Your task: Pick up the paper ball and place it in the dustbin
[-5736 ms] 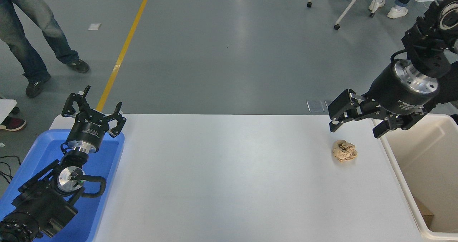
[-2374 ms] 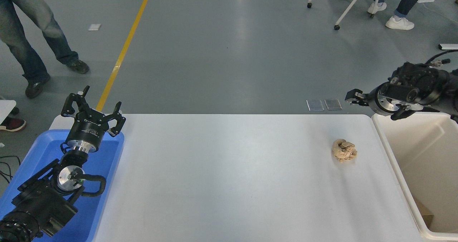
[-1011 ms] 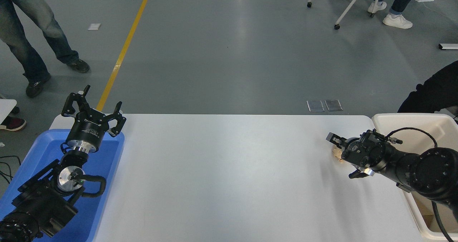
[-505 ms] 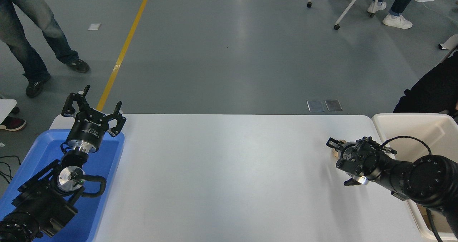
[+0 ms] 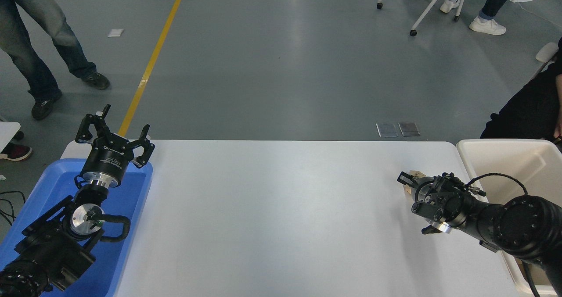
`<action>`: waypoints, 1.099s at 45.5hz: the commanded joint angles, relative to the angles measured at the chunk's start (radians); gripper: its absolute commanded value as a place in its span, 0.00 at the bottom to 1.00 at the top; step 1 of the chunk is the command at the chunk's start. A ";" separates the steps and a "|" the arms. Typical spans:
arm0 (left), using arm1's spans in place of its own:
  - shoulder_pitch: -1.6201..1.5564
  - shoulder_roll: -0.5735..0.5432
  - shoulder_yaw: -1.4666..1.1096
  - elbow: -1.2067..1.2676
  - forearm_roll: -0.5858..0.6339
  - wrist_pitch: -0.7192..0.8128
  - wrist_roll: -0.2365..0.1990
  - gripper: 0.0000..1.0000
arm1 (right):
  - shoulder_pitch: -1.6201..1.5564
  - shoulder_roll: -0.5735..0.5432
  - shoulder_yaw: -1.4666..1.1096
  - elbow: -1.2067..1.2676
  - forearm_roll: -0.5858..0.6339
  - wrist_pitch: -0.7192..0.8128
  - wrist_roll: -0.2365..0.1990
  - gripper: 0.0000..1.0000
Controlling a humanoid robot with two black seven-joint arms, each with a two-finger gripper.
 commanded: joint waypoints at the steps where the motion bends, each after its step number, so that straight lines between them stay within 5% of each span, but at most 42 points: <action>1: 0.001 0.000 0.000 -0.001 0.000 -0.002 0.000 0.99 | 0.080 -0.063 -0.050 0.078 -0.036 0.004 0.003 0.00; 23: 0.001 0.000 0.000 -0.001 0.000 -0.002 0.000 0.99 | 0.649 -0.407 -0.219 0.552 -0.039 0.235 -0.007 0.00; 50: 0.001 0.000 0.002 0.001 0.000 -0.002 0.000 0.99 | 0.927 -0.516 -0.243 0.597 -0.077 0.432 -0.009 0.00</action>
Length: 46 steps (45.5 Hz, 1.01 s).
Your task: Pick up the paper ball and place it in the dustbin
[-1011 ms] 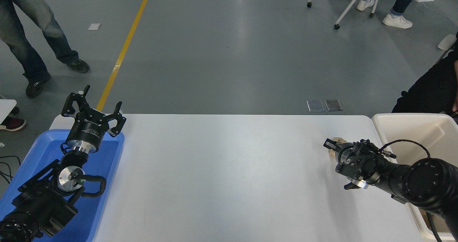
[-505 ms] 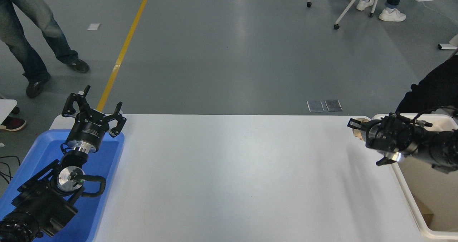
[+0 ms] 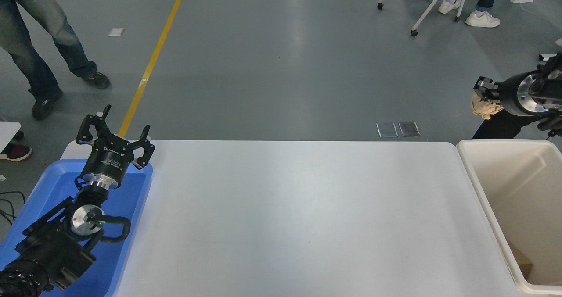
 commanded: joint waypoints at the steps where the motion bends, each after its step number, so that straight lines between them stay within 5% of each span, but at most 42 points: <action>1: 0.000 0.000 0.000 0.001 0.001 0.000 0.000 0.99 | 0.061 -0.026 -0.006 0.015 -0.015 0.041 0.000 0.00; 21: 0.000 0.000 0.001 0.001 -0.001 0.000 0.000 0.99 | 0.004 -0.027 -0.008 -0.049 -0.012 0.027 -0.003 0.00; 36: 0.000 0.000 0.000 0.001 0.001 0.000 0.000 0.99 | -0.384 -0.018 0.017 -0.574 0.013 0.027 -0.026 0.00; 46: 0.000 0.000 0.000 0.001 0.001 0.000 0.000 0.99 | -0.686 0.002 0.158 -0.848 0.143 0.024 -0.062 0.00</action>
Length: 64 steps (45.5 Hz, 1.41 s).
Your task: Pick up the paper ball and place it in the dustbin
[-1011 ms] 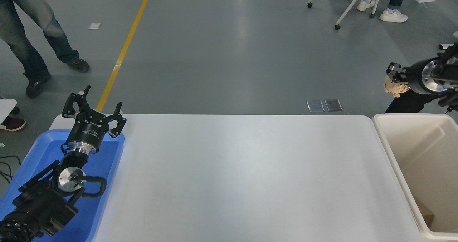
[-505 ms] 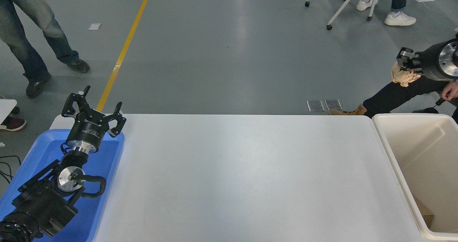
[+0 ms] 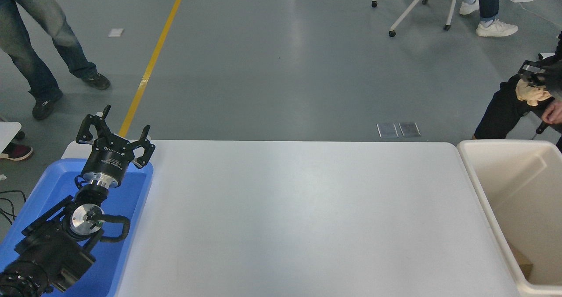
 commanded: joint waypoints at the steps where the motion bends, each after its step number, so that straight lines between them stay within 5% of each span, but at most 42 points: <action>1: 0.000 0.000 0.000 0.001 -0.002 0.000 0.000 0.99 | -0.311 0.025 0.121 -0.321 0.095 -0.004 -0.037 0.00; 27: 0.000 0.000 0.000 0.001 0.000 0.000 0.000 0.99 | -0.727 0.173 0.479 -0.398 0.098 -0.324 -0.074 0.00; 52: 0.000 0.000 0.000 0.001 -0.002 0.000 0.000 0.99 | -0.799 0.242 0.529 -0.410 0.105 -0.348 -0.072 0.00; 53: 0.000 0.000 0.000 -0.001 0.000 0.000 0.000 0.99 | -0.799 0.242 0.526 -0.410 0.105 -0.348 -0.072 0.11; 55: 0.000 0.000 0.000 0.001 -0.002 0.000 0.000 0.99 | -0.798 0.242 0.525 -0.410 0.105 -0.349 -0.071 0.59; 57: 0.000 0.000 0.001 -0.001 0.000 0.000 0.000 0.99 | -0.796 0.242 0.525 -0.410 0.105 -0.351 -0.071 0.96; 64: 0.000 0.000 0.000 -0.001 0.000 0.000 0.000 0.99 | -0.790 0.239 0.533 -0.401 0.107 -0.349 -0.071 1.00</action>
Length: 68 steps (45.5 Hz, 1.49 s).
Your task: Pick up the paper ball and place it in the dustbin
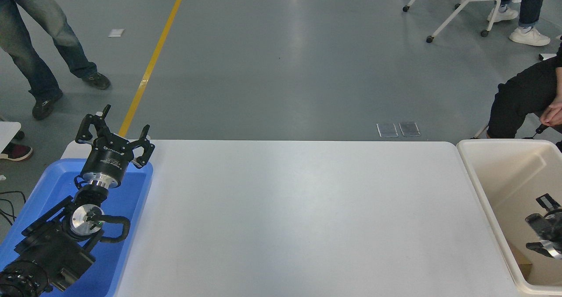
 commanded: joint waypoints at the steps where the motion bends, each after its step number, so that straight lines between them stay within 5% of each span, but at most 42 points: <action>1: 0.000 0.000 0.000 0.001 0.000 0.000 0.000 0.99 | 0.002 0.003 0.006 0.011 0.001 0.001 0.001 1.00; 32: 0.000 0.000 0.000 0.001 0.000 0.000 0.000 0.99 | 0.321 -0.023 -0.229 0.122 -0.020 0.010 0.003 1.00; 46: -0.002 0.000 0.000 -0.001 -0.002 -0.002 0.000 0.99 | 0.712 -0.081 -0.330 0.605 -0.022 0.041 0.001 1.00; 68: -0.002 0.000 0.000 0.001 0.000 -0.002 0.000 0.99 | 1.371 -0.098 -0.611 1.151 -0.017 0.553 -0.001 1.00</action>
